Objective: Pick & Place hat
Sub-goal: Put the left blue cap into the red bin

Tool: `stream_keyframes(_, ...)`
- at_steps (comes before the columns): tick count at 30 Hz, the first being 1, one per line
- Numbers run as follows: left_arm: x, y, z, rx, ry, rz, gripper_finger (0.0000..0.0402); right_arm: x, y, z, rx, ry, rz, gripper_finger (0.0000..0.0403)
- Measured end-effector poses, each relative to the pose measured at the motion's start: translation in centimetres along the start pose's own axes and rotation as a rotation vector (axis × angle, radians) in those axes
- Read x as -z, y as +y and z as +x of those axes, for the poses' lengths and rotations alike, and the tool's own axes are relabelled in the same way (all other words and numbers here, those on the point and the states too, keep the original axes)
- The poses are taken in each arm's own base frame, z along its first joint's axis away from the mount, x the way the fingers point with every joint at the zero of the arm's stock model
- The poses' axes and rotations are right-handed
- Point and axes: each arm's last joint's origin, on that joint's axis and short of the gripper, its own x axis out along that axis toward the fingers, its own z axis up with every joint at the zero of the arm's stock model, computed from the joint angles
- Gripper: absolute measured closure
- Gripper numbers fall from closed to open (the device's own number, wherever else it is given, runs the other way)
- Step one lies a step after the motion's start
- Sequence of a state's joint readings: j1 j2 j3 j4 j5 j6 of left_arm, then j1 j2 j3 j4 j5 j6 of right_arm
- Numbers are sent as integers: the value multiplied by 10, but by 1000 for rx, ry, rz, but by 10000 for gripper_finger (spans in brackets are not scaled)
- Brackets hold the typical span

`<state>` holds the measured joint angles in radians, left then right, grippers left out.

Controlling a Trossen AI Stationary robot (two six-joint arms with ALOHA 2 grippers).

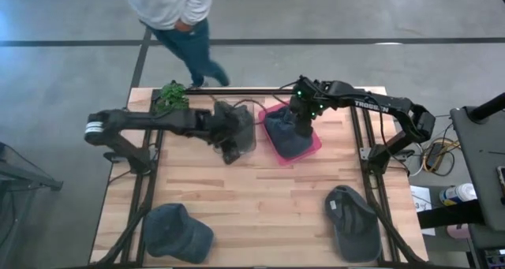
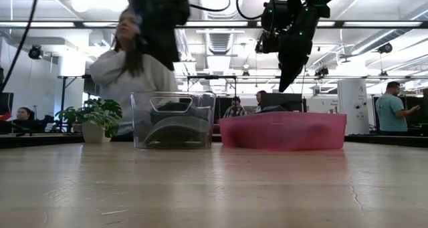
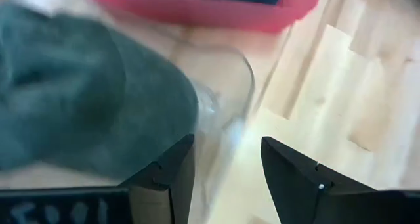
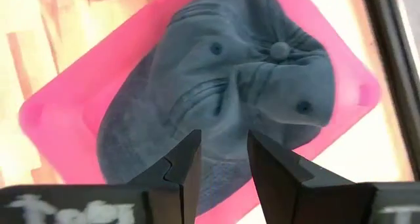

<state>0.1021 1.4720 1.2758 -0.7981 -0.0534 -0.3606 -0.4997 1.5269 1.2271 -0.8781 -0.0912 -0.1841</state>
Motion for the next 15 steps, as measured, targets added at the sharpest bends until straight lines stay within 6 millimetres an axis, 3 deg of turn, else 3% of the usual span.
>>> stream_keyframes(7, 55, -20, -16, 126, 95, -32, 234, -4, 26, 2, -58, -9, -38, 280)
stream_keyframes(15, 118, -50, -16, 292, 369, 33, 234, -15, 57, 3, -100, -94, 15, 287)
